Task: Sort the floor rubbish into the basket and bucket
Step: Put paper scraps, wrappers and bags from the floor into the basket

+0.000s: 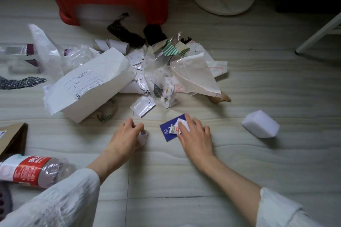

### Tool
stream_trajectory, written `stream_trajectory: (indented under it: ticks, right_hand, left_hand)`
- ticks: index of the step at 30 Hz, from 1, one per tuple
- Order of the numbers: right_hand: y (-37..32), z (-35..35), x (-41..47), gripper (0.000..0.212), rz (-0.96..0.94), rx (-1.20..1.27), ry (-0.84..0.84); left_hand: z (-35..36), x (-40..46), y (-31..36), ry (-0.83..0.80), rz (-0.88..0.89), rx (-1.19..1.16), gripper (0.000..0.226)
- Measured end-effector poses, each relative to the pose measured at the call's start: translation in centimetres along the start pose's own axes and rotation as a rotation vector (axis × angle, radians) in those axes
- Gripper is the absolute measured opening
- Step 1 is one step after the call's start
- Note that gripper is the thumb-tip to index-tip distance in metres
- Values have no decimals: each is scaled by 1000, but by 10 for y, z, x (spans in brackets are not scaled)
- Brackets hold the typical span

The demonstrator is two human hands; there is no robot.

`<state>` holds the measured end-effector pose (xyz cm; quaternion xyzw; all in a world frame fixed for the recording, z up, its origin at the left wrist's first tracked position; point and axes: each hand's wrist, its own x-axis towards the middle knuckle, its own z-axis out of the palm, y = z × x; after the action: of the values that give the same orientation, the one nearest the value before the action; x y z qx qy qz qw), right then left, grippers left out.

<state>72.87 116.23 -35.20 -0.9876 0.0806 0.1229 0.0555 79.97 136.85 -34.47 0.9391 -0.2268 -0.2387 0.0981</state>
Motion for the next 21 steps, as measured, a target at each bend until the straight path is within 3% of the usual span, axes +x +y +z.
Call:
stream_trajectory:
  ticks: [8,13,21]
  right_hand:
    - [-13,-10,-8,39,22,83,-21]
    - [-21,-24,17,64,65,183,-262]
    - [-25,-23,17,60,193,168,-406]
  left_hand:
    - [6,-14,7,46,-84,-146,20]
    - [5,-25,5,11,-187,-288,17]
    - [-8,-28,5,-10,-289,-560,19]
